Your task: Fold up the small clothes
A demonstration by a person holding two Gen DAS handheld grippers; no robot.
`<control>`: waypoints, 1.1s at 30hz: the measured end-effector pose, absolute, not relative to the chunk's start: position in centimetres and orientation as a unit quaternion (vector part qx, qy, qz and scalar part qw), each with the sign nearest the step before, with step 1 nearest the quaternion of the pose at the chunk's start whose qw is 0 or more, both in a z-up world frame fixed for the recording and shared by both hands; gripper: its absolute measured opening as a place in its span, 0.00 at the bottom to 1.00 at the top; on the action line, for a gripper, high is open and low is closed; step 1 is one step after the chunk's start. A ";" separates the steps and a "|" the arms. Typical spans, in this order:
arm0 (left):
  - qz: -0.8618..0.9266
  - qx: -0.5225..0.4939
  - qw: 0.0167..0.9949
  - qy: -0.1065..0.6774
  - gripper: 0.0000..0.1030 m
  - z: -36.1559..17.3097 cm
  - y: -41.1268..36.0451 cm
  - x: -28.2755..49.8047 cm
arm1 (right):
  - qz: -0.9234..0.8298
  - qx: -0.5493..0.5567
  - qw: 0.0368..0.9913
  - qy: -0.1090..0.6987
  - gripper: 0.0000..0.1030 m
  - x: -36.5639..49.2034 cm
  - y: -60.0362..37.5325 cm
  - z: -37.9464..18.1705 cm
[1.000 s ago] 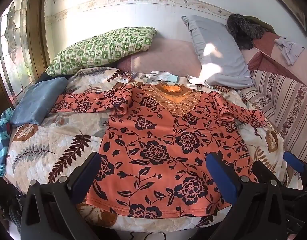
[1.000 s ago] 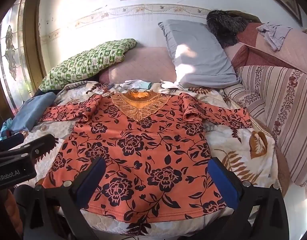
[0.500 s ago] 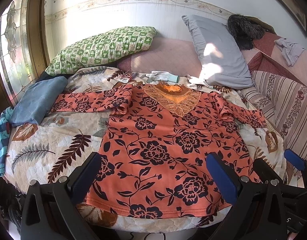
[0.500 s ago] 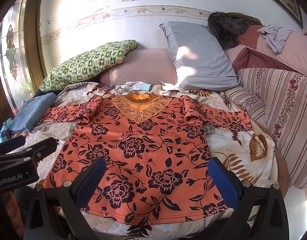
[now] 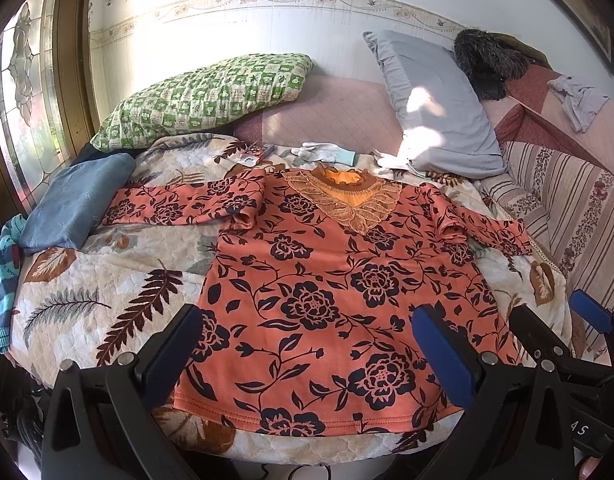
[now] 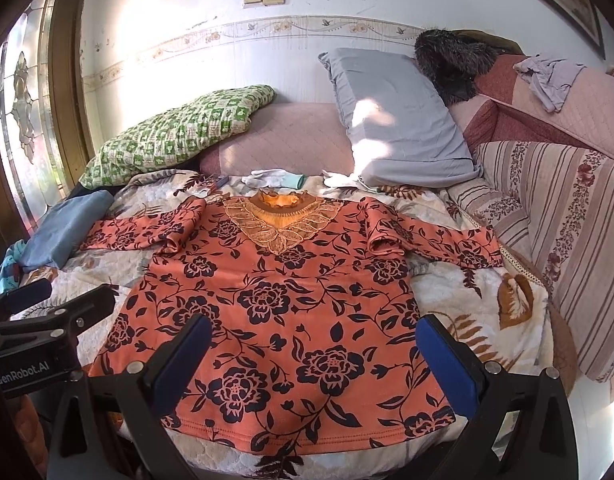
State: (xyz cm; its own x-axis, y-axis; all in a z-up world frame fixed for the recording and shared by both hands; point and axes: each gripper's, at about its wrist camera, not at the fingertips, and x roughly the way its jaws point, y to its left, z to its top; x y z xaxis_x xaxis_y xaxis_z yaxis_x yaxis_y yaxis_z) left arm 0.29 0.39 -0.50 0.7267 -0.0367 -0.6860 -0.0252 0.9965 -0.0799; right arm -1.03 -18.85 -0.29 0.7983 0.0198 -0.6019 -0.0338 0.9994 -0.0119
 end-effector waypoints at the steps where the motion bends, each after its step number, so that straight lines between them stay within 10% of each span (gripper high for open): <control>1: -0.003 -0.042 0.928 0.370 1.00 -0.5 0.4 0.3 | 0.014 -0.011 0.948 0.316 1.00 -1.0 -18.9 -0.3; 33: -0.007 -0.047 0.925 0.376 1.00 -0.6 0.6 0.1 | 0.011 -0.012 0.949 0.316 1.00 -1.0 -18.8 -0.2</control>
